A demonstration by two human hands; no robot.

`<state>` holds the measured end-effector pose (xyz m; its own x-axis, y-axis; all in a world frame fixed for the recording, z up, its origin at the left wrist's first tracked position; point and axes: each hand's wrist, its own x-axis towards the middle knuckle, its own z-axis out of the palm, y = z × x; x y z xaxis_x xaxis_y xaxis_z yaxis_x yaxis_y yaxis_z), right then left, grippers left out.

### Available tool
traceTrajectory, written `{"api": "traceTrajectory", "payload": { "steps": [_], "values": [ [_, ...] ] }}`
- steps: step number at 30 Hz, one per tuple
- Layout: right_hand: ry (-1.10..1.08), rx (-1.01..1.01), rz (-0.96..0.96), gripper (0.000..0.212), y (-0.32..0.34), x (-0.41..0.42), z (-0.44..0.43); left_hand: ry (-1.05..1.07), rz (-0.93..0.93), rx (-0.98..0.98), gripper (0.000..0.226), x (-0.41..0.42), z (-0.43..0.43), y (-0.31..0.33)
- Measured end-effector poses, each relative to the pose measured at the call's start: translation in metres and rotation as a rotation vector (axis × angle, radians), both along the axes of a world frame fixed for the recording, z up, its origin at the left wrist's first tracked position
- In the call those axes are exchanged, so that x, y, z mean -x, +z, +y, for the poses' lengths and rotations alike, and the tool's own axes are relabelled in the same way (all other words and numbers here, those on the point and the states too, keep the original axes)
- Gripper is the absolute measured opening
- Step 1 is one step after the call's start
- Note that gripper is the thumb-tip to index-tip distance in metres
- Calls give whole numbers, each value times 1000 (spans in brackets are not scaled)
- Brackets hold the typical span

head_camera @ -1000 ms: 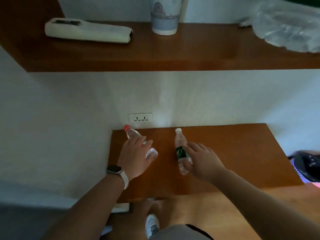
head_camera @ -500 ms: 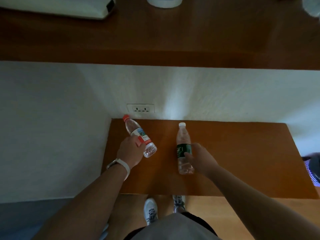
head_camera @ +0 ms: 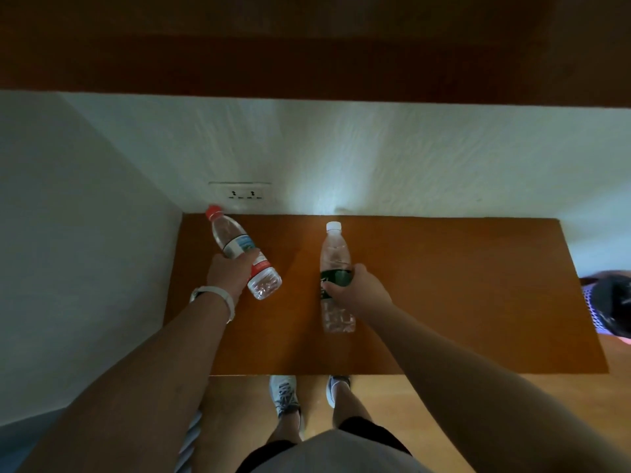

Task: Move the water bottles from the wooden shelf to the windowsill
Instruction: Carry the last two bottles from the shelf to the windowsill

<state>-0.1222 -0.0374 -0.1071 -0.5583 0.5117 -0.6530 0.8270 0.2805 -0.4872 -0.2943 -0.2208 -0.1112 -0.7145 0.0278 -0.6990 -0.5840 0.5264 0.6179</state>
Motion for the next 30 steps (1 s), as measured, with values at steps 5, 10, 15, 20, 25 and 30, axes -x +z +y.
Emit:
{"api": "traceTrajectory", "payload": {
  "steps": [5, 10, 15, 20, 25, 30],
  "values": [
    [44, -44, -36, 67, -5, 8, -10, 121, -82, -77, 66, -1, 2, -6],
    [27, -35, -12, 64, -6, 8, -13, 135, -34, -56, 61, -6, -5, -6],
    [24, -16, 98, 59, -2, 2, -17, 103, -11, -79, 52, -13, -22, -3],
    [6, -38, 233, 53, 19, 3, -22, 111, -34, -136, 44, -22, -45, 3],
    [26, -73, 290, 48, 44, 10, -34, 118, -75, -264, 39, -25, -60, 16],
    [37, -73, 337, 54, 60, 16, -52, 56, -38, -384, 34, -24, -70, 35]
  ]
}}
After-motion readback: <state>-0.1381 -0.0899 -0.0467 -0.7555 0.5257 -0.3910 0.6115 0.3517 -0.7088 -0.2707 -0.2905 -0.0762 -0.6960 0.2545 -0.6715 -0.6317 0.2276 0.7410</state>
